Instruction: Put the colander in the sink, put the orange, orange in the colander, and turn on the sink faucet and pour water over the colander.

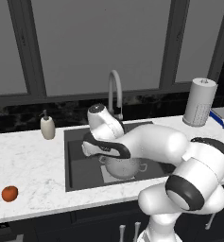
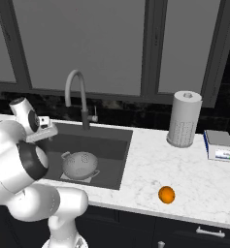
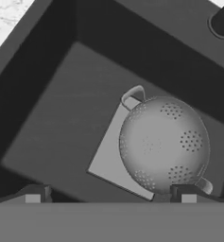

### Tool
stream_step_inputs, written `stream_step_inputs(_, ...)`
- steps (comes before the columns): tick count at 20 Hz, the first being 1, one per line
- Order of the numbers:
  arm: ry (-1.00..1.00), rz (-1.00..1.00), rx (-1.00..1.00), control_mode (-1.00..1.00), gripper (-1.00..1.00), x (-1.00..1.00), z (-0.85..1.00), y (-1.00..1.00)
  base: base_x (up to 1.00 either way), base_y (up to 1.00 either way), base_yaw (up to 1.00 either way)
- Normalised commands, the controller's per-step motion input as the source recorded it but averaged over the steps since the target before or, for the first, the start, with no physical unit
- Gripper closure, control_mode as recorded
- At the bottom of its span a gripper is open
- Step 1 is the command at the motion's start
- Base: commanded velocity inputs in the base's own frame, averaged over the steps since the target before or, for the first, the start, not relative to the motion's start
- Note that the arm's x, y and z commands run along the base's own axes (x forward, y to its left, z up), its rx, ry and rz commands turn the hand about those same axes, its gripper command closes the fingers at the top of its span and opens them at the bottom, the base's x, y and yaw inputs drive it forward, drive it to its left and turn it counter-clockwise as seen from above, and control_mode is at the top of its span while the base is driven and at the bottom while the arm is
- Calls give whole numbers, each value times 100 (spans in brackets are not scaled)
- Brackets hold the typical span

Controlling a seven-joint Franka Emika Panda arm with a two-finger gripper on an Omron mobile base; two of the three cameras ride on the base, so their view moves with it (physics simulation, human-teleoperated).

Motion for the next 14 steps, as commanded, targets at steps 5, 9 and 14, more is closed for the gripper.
stream_step_inputs(5, -5, 0, 5, -100, -100, -48, 11, 55, 0, 0, 0)
stream_step_inputs(9, -2, 0, 13, -100, -100, -34, 29, 38, 0, 0, 0)
stream_step_inputs(14, 0, 0, 19, -100, -100, -21, 51, 29, 0, 0, 0)
